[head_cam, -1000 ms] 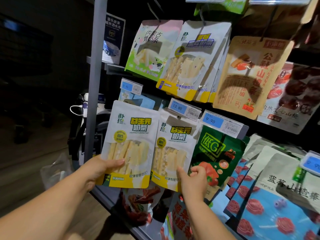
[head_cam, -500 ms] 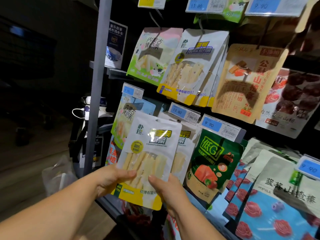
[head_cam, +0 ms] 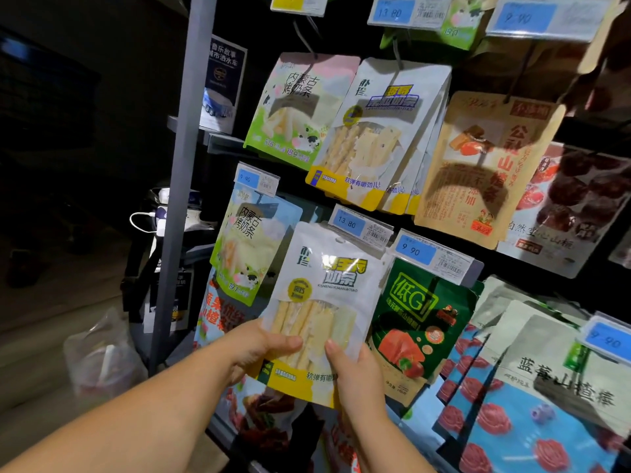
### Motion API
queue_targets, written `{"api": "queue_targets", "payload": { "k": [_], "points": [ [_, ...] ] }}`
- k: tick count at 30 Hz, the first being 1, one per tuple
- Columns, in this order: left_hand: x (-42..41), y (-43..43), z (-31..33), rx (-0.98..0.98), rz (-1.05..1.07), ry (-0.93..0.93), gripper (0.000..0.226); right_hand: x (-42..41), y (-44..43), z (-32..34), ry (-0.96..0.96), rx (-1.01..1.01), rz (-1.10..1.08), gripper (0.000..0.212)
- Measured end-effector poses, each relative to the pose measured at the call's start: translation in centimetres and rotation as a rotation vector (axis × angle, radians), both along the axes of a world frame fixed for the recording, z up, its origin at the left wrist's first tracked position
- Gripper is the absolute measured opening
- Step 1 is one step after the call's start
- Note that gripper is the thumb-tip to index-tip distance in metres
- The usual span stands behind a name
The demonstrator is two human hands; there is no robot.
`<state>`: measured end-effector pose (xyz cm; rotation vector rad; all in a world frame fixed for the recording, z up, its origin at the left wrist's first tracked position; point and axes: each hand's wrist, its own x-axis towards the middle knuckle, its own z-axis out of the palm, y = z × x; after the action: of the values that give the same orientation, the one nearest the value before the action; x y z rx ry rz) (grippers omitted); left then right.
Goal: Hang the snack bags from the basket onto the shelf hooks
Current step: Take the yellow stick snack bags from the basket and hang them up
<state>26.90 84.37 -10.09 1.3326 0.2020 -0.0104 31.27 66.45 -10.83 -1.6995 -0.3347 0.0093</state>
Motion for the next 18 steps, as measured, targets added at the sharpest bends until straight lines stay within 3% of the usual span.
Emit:
{"api": "queue_targets", "payload": {
  "k": [4, 8, 12, 14, 18],
  "points": [
    [1.2, -0.3, 0.1, 0.062, 0.029, -0.037, 0.07, 0.6, 0.2, -0.2, -0.003, 0.033, -0.062, 0.012],
    [2.5, -0.4, -0.2, 0.069, 0.09, -0.034, 0.047, 1.5, 0.2, 0.0, -0.015, 0.036, -0.097, 0.008],
    [3.5, -0.7, -0.6, 0.16, 0.145, -0.027, 0.053, 2.2, 0.3, 0.1, -0.015, 0.011, -0.128, 0.008],
    [4.0, -1.2, -0.6, 0.295, 0.241, 0.015, 0.049, 2.7, 0.4, 0.0, -0.017, -0.025, -0.155, 0.01],
    [5.2, -1.8, -0.9, 0.522, 0.342, 0.103, 0.085, 3.4, 0.5, -0.4, -0.044, -0.109, -0.205, 0.01]
  ]
}}
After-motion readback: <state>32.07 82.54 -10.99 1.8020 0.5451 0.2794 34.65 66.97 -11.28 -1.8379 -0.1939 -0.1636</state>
